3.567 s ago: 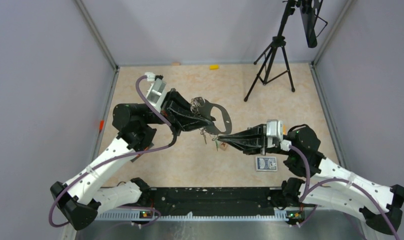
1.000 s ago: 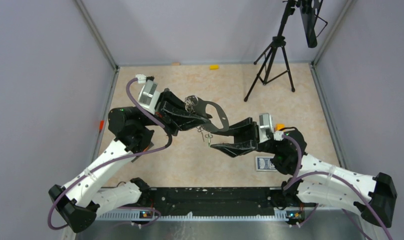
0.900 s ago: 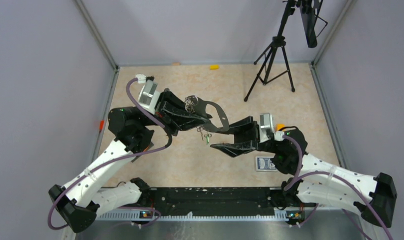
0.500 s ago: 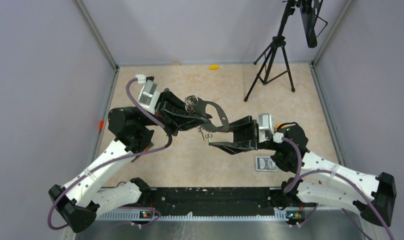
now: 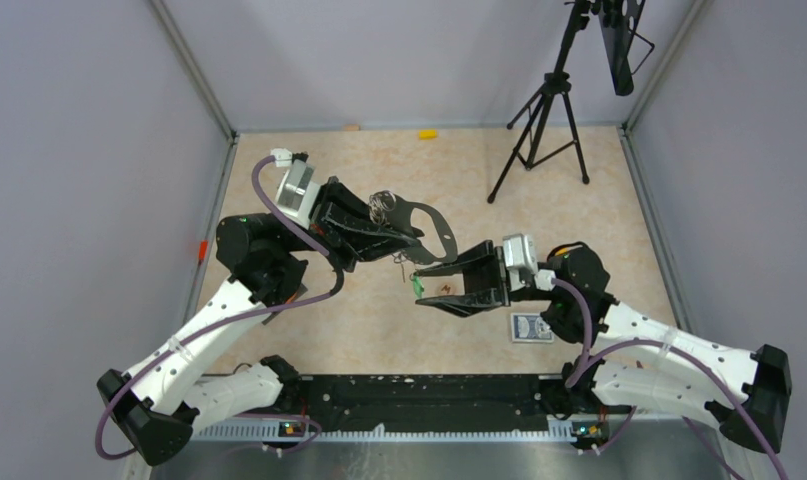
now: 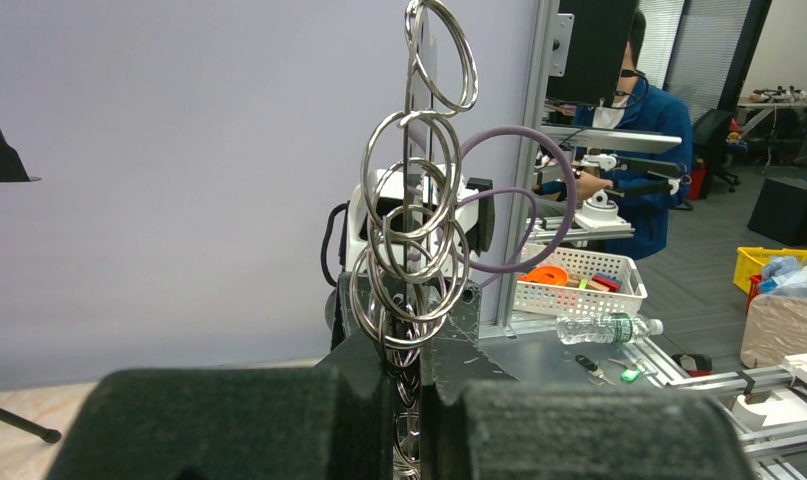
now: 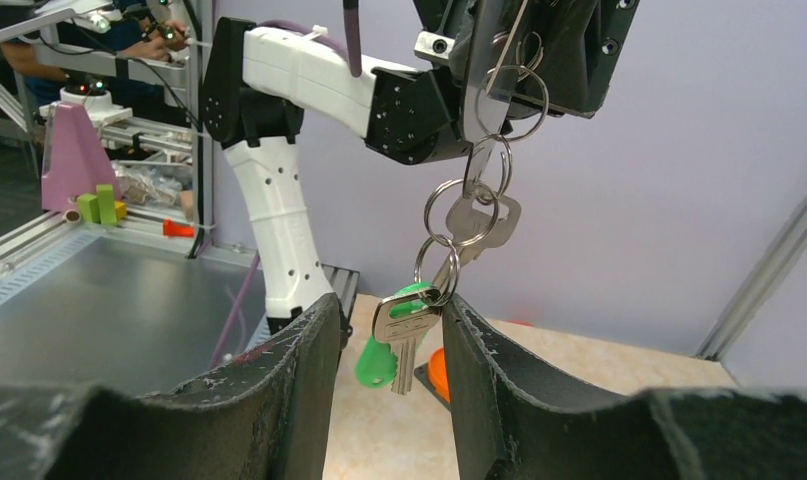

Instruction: Remove the keys from the keyring

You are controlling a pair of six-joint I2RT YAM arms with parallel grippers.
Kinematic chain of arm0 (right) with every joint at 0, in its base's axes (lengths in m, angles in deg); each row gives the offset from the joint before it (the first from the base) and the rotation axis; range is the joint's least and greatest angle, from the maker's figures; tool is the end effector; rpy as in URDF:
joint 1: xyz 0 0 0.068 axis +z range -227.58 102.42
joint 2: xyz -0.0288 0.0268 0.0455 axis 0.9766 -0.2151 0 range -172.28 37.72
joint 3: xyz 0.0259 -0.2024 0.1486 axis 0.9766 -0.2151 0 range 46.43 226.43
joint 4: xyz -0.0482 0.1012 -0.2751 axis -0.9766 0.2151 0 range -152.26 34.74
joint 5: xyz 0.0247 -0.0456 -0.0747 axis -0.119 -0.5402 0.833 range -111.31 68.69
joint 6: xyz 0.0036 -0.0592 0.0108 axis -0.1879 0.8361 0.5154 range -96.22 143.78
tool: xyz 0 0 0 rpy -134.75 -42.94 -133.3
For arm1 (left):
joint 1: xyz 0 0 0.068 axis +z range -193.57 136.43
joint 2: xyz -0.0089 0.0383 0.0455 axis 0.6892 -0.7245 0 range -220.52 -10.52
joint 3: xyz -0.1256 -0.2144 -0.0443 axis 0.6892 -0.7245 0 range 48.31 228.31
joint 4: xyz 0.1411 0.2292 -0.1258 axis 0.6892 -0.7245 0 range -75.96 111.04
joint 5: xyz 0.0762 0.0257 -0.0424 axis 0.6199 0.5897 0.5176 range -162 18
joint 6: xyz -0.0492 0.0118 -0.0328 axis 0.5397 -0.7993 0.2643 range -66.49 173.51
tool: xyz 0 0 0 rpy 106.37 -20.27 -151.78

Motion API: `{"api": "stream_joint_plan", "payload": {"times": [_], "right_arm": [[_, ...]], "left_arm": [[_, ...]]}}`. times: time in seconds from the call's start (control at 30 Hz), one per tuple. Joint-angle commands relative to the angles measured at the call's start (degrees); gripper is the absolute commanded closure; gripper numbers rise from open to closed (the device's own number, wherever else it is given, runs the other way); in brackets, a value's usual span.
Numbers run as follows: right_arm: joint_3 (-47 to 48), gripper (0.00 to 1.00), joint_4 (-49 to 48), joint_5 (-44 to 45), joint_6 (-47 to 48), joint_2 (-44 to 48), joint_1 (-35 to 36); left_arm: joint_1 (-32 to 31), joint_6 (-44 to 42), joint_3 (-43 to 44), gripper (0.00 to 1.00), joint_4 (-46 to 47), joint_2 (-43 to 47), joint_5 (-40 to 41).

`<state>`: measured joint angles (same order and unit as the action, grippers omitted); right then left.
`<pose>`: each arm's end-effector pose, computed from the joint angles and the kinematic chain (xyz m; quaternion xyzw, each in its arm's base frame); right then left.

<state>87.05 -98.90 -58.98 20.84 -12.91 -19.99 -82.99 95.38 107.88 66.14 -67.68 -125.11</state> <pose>0.1124 0.2277 0.3602 -0.4723 0.3156 0.5524 0.6101 0.1599 -0.1777 0.4637 0.4096 0.3329 -0.6660 0.5271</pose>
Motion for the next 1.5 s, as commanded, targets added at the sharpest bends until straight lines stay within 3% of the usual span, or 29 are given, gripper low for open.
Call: {"api": "stream_joint_plan", "payload": {"times": [0.0, 1.47], "right_arm": [[2.21, 0.58, -0.19, -1.68, 0.83, 1.56, -0.19], [2.01, 0.58, 1.58, -1.32, 1.88, 3.35, -0.15]], "left_arm": [[0.13, 0.17, 0.18, 1.00, 3.01, 0.13, 0.29], [0.11, 0.96, -0.13, 1.00, 3.90, -0.40, 0.28]]}}
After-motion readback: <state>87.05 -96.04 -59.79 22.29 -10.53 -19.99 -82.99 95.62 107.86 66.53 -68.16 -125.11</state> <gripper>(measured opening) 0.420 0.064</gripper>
